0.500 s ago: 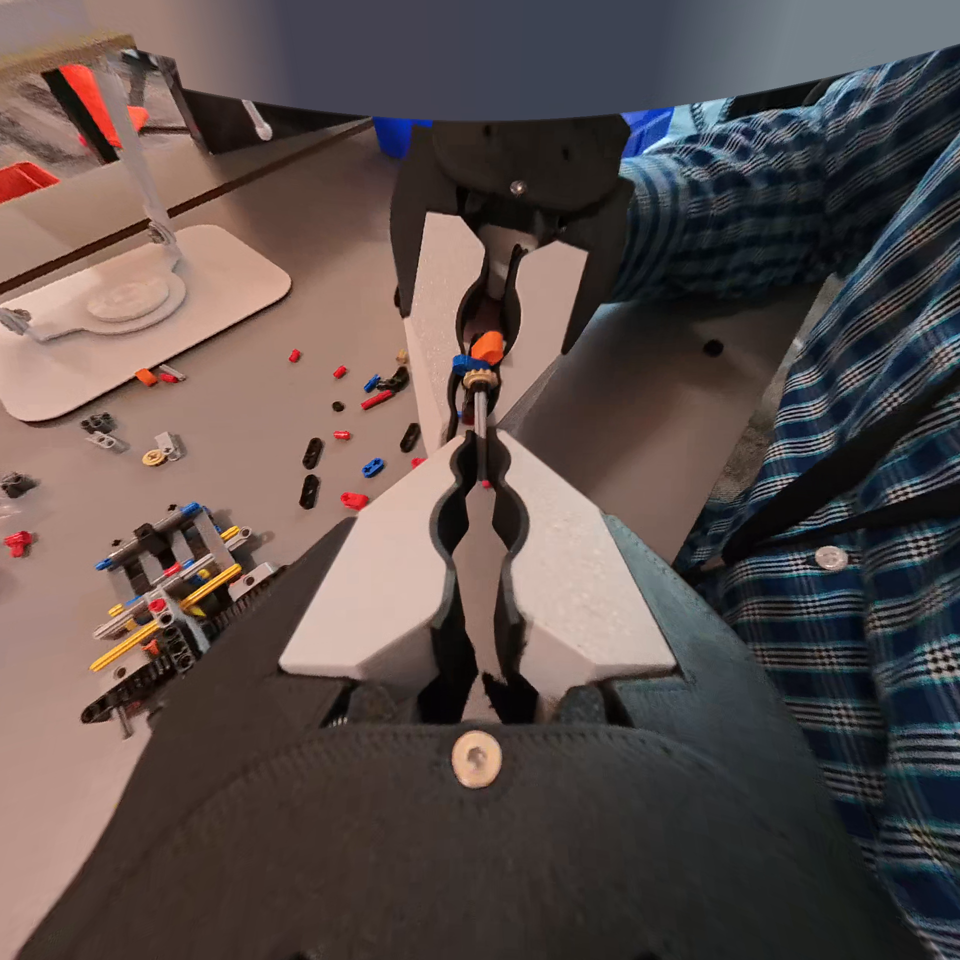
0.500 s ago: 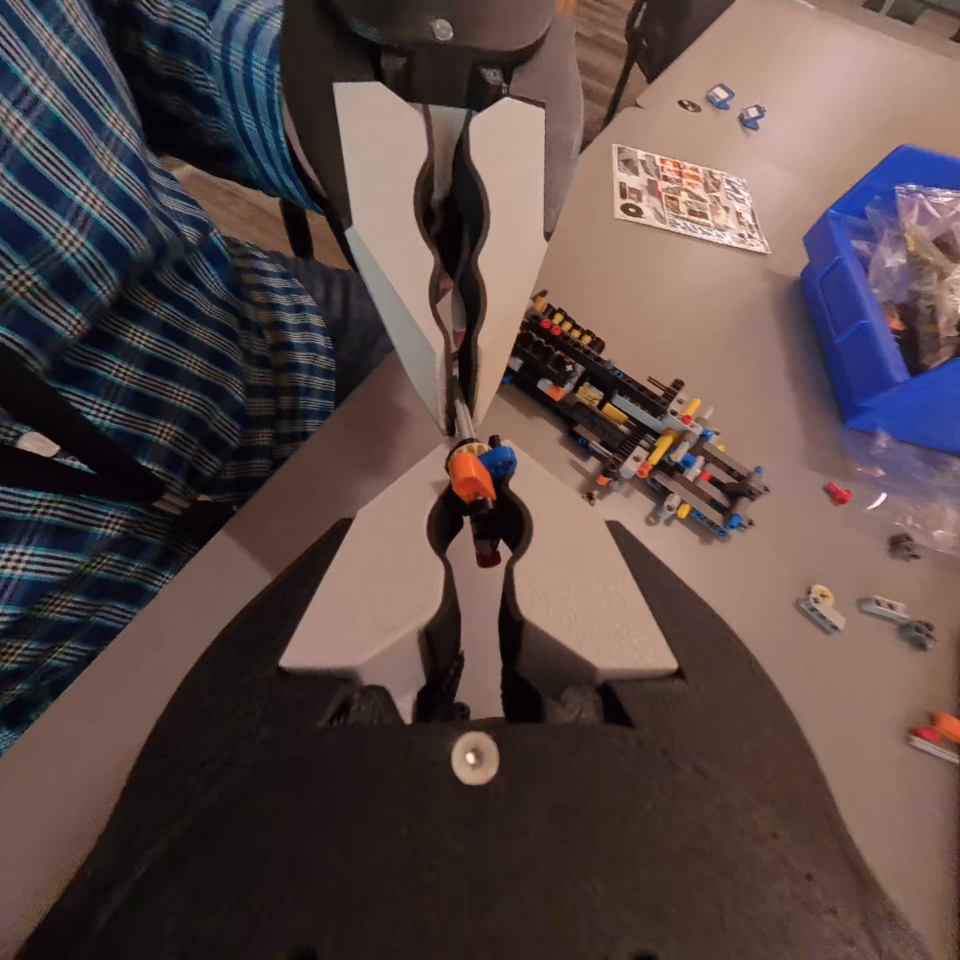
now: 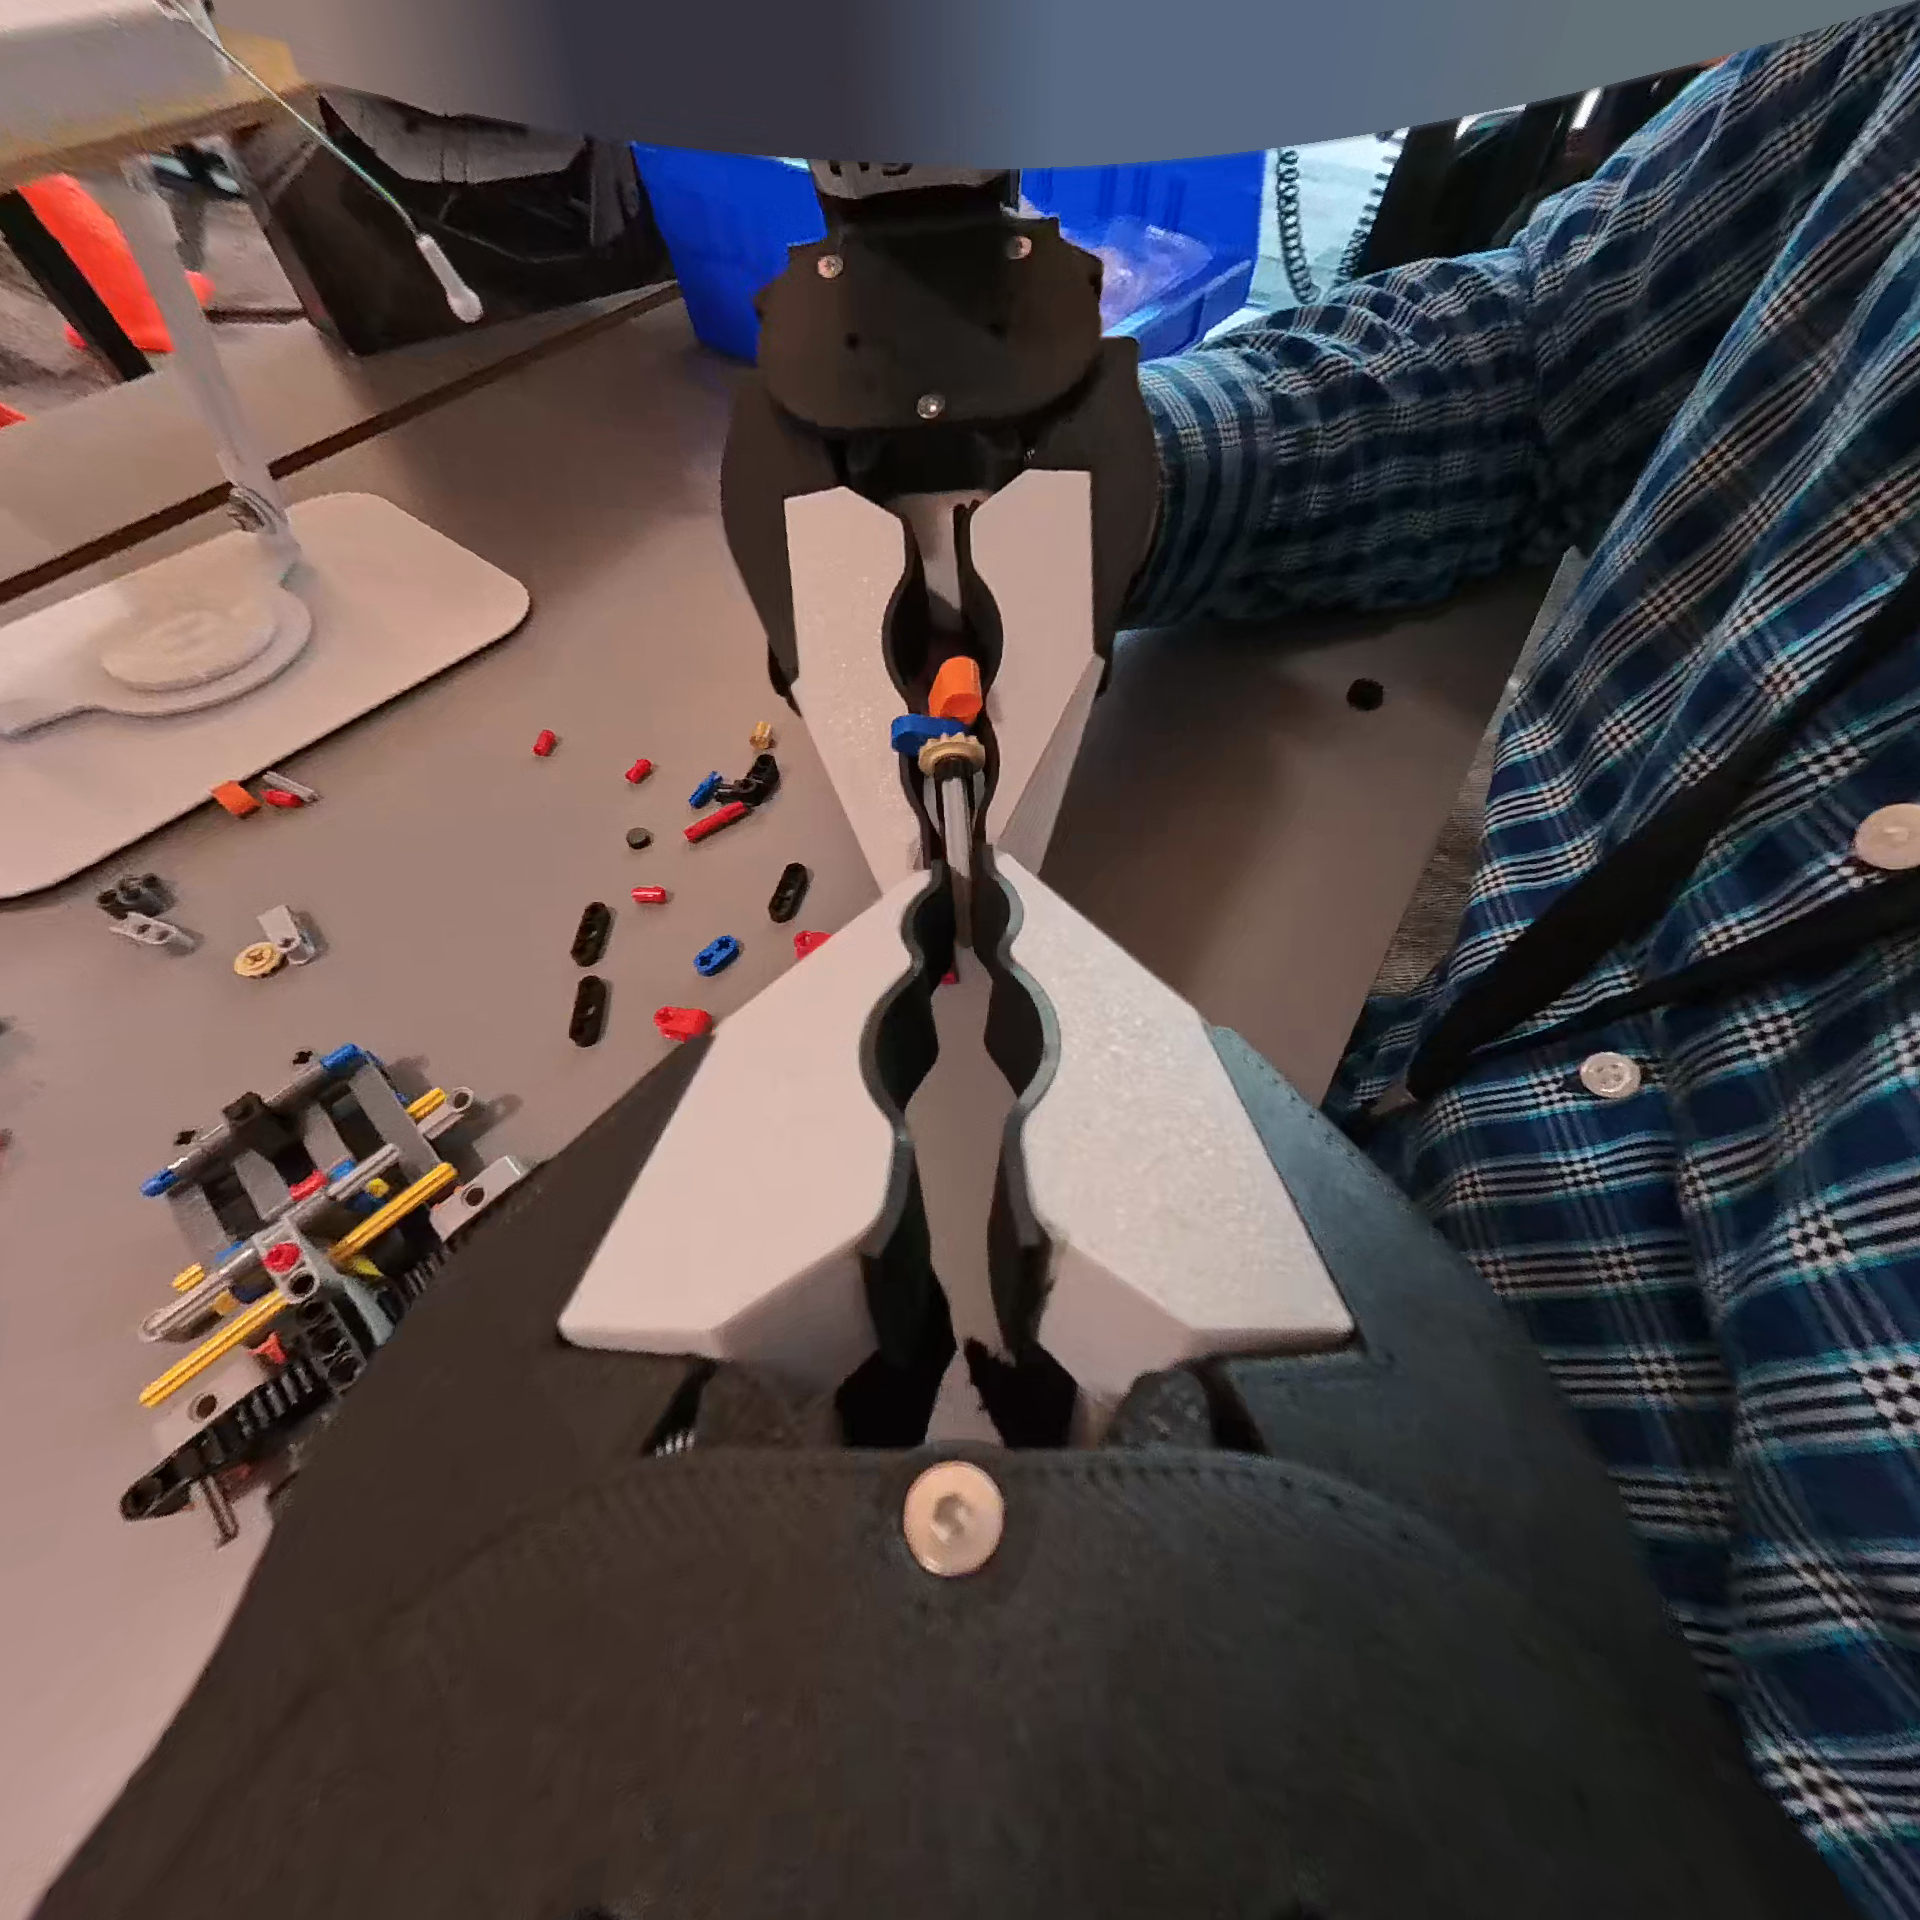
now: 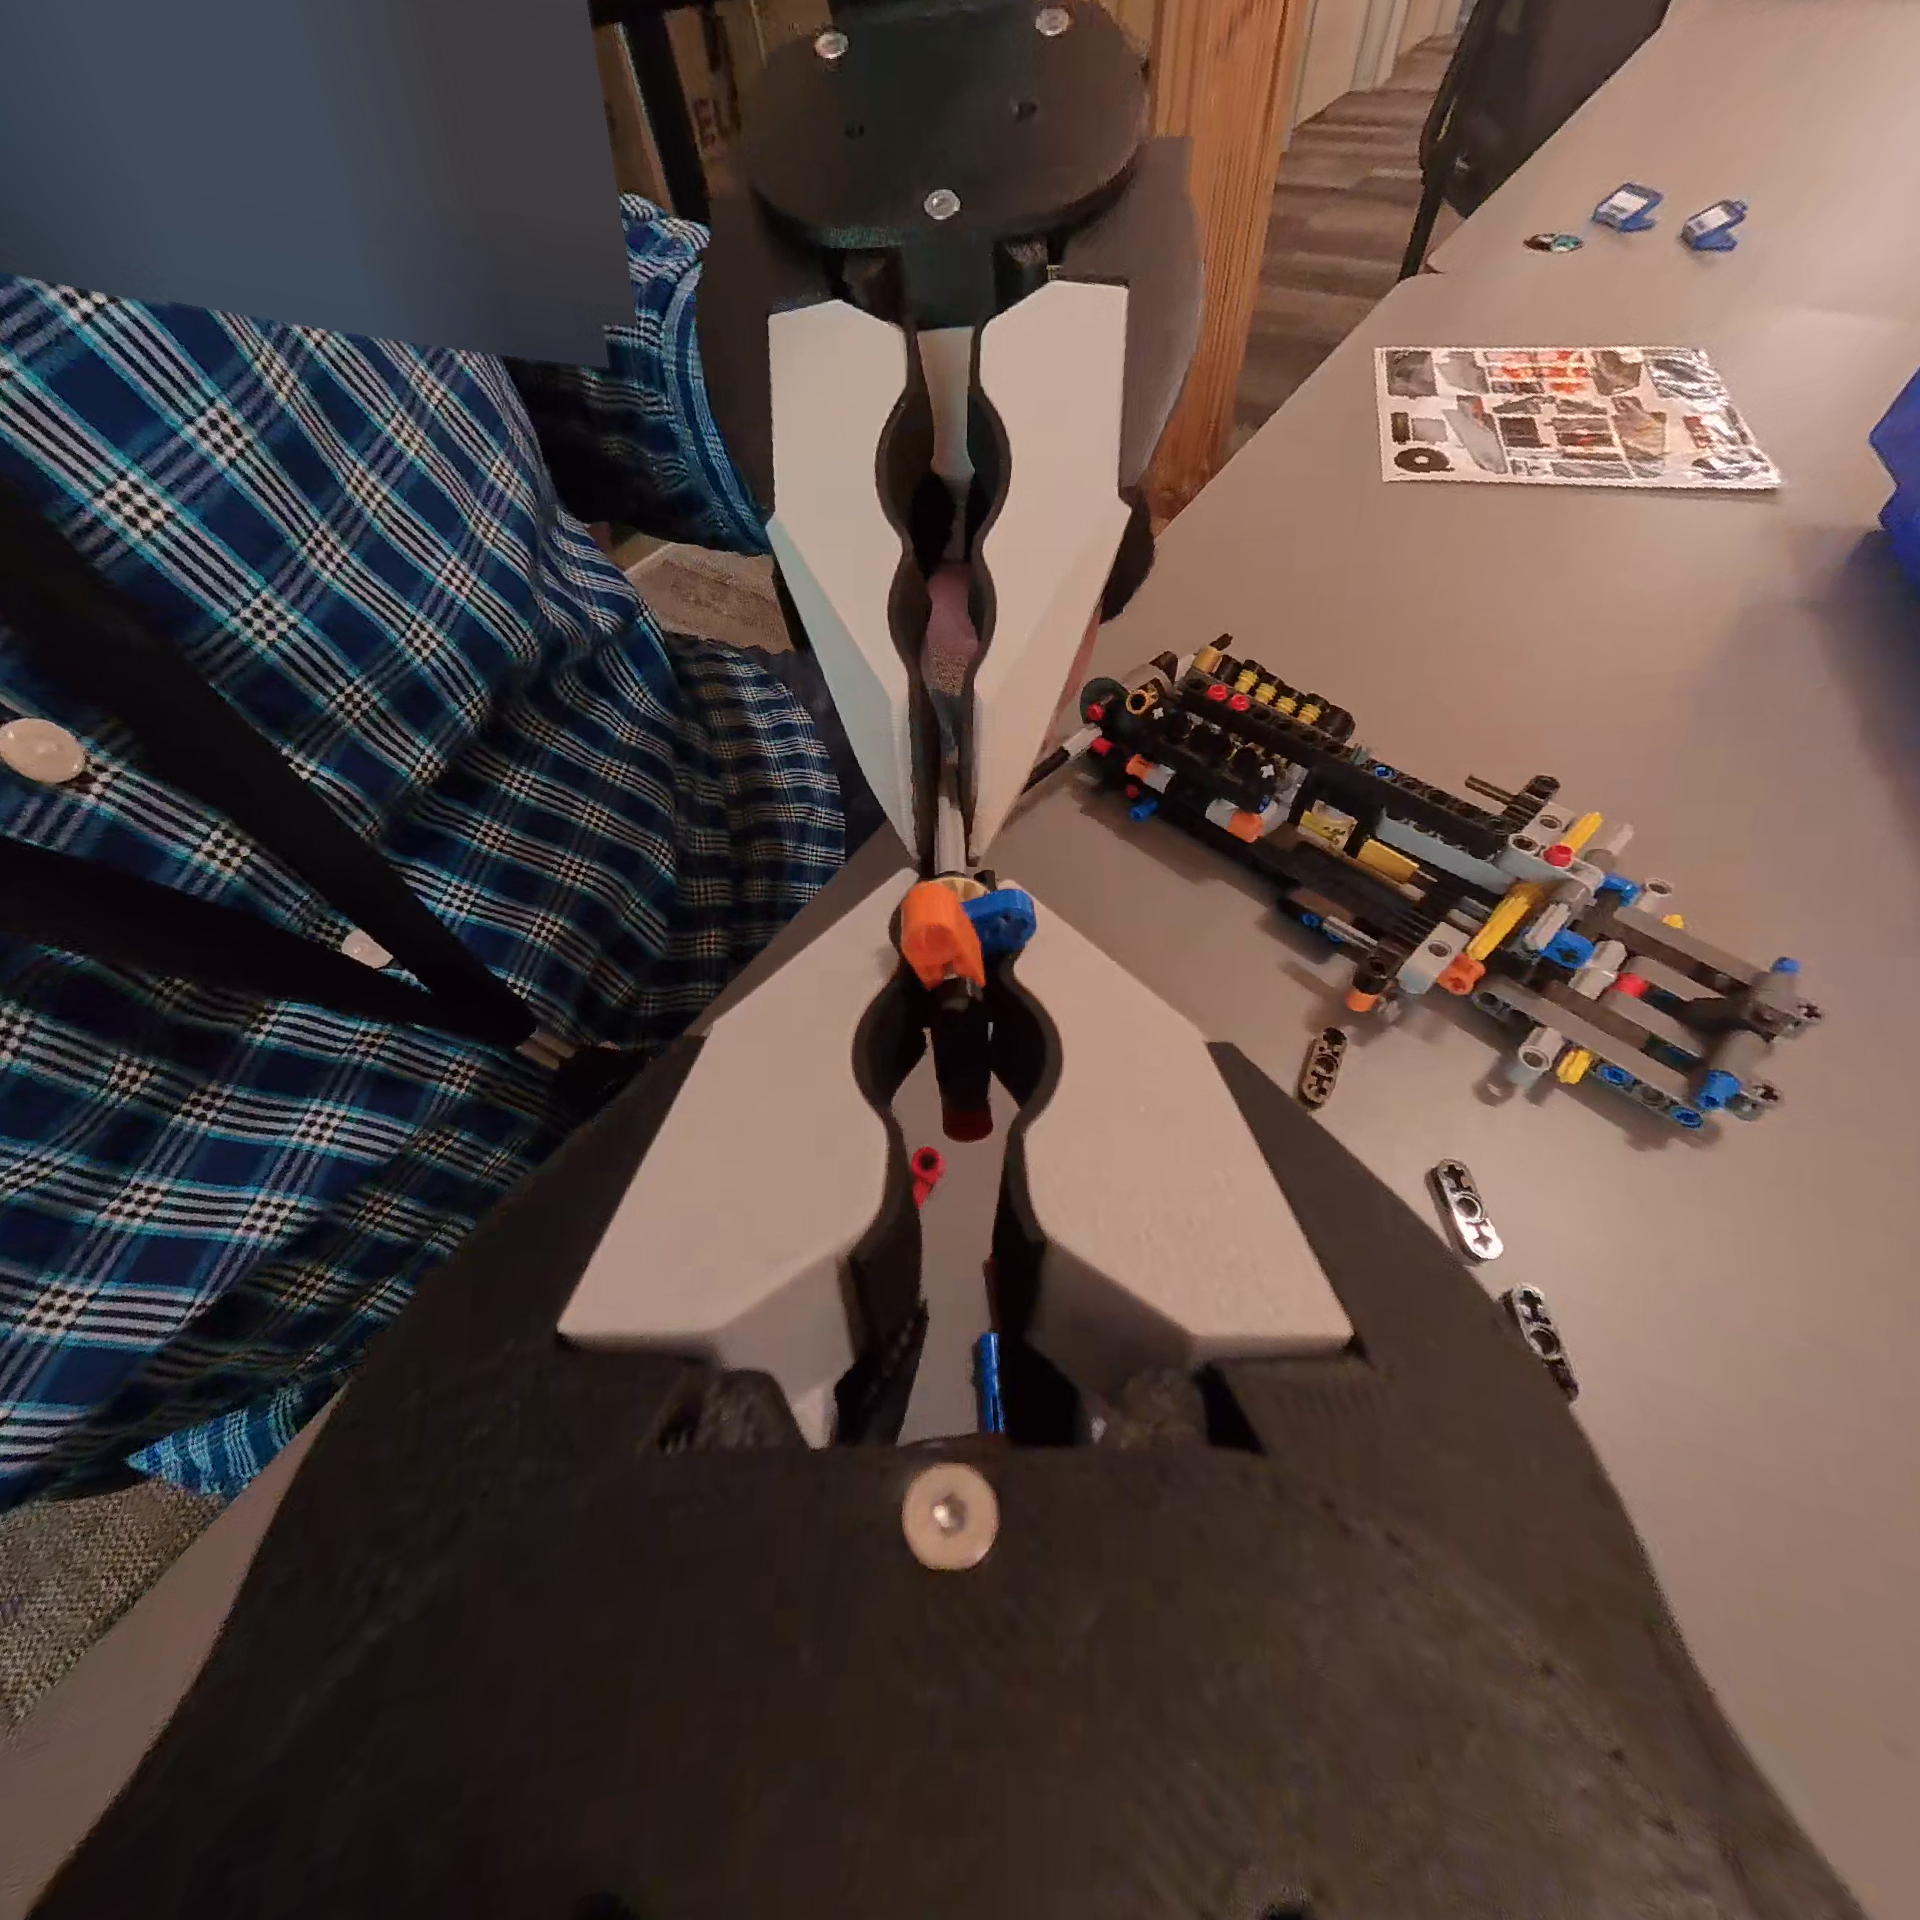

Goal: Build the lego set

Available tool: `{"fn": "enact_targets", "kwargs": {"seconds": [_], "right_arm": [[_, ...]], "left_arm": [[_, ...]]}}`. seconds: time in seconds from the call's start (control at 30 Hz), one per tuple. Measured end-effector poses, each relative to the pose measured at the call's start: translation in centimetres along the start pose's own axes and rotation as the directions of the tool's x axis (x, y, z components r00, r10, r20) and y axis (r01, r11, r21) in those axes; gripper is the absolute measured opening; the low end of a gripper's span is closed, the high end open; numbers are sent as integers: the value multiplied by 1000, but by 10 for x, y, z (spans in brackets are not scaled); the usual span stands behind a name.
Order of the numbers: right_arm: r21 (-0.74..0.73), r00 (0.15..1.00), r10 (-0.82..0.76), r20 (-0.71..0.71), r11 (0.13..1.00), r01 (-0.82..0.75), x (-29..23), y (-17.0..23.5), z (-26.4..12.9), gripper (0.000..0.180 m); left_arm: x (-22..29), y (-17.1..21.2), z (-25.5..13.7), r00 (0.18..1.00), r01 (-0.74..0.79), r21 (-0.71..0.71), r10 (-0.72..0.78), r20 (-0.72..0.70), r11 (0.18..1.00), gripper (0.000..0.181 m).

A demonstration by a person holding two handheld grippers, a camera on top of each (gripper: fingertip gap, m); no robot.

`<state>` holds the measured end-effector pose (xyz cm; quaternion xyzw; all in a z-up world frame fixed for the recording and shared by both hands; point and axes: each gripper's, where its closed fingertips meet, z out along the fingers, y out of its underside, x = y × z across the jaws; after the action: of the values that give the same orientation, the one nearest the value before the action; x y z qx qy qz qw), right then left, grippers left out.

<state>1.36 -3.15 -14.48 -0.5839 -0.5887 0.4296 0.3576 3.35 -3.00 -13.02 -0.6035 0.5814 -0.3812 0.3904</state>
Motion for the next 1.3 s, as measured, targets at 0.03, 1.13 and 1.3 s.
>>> {"fn": "enact_targets", "kwargs": {"seconds": [0.03, 1.13, 1.3], "right_arm": [[9, 1000, -2, 3, 1000, 2, 0, -1, 0, 4], [-139, 973, -184, -142, 977, 165, 18, 21, -3, 9], [-73, 982, -150, -110, 987, 143, 10, 18, -4, 8]], "left_arm": [[0, -1, 0, 1000, 15, 10, -15, -12, 1000, 2], [-9, 23, 13, 1000, 26, -103, -27, -10, 994, 2], [-2, 18, 11, 996, 69, -31, -71, -49, 997, 2]]}}
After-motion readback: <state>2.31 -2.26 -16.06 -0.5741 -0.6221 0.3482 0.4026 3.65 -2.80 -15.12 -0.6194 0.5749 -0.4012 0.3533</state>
